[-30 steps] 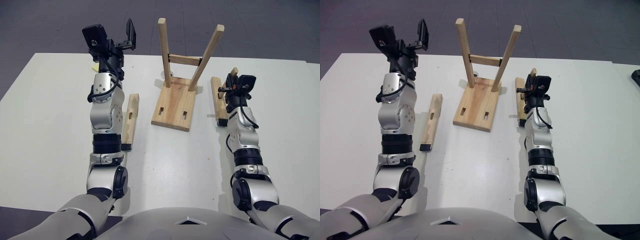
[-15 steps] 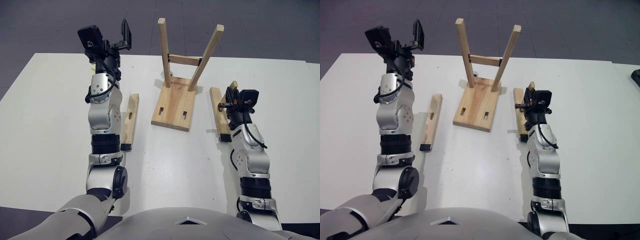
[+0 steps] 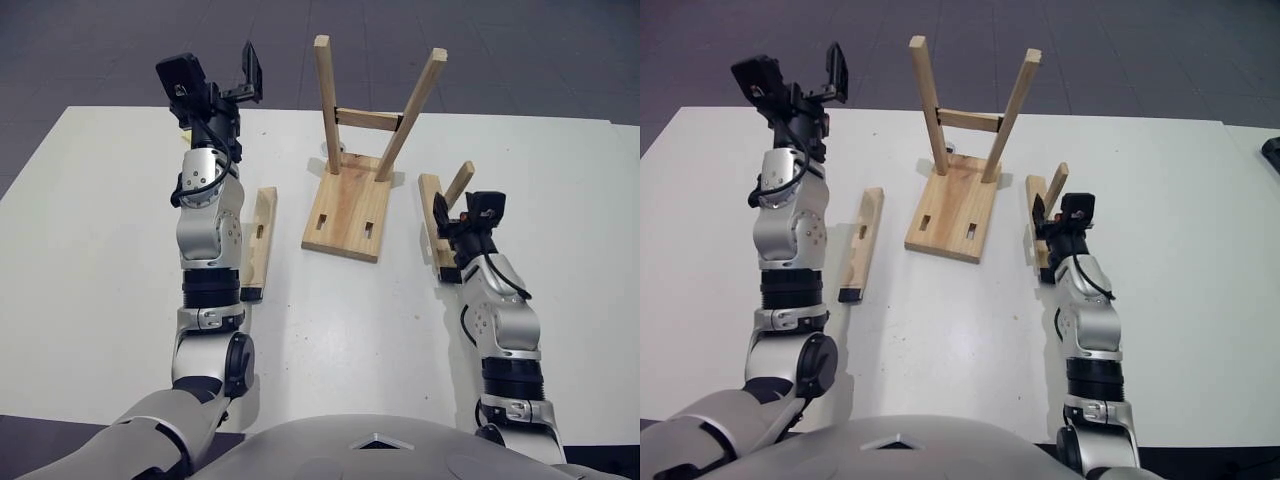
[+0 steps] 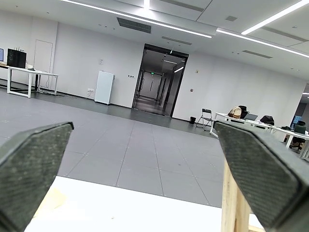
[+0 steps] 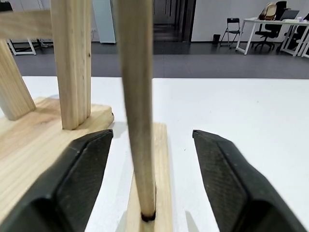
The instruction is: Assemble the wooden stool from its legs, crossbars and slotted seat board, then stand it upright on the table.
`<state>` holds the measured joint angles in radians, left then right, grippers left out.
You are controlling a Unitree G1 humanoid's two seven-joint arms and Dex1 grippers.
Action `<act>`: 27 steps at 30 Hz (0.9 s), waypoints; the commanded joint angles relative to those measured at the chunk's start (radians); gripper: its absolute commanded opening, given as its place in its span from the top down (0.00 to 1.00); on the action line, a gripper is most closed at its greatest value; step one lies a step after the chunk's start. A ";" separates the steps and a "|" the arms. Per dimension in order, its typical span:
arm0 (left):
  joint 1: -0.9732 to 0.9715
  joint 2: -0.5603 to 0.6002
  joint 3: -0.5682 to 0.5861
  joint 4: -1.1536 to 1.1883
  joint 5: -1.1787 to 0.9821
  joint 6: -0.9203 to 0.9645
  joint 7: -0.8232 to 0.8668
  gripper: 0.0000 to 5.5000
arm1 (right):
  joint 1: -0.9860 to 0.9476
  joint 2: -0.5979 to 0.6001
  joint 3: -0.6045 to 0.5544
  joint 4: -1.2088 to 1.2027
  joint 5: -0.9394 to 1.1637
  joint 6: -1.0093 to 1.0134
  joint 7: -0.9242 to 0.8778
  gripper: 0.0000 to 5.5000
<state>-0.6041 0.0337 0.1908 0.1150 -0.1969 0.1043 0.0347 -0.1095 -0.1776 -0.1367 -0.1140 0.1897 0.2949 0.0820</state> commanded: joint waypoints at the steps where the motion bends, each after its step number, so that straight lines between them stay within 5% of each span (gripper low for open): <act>1: -0.027 0.011 0.002 0.025 0.002 -0.012 -0.002 0.02 | -0.098 -0.030 -0.039 -0.076 0.035 0.009 0.017 0.29; 11: -0.040 0.008 0.000 0.044 -0.001 -0.028 0.003 0.02 | -0.431 -0.060 -0.082 0.102 0.055 -0.060 0.024 0.03; 27: -0.030 0.007 0.008 0.044 -0.001 -0.036 0.022 0.02 | -0.714 -0.101 -0.104 0.286 0.062 -0.174 0.067 0.02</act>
<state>-0.6272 0.0401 0.1965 0.1553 -0.1981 0.0700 0.0495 -0.7805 -0.2767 -0.2294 0.1744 0.2329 0.1311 0.1451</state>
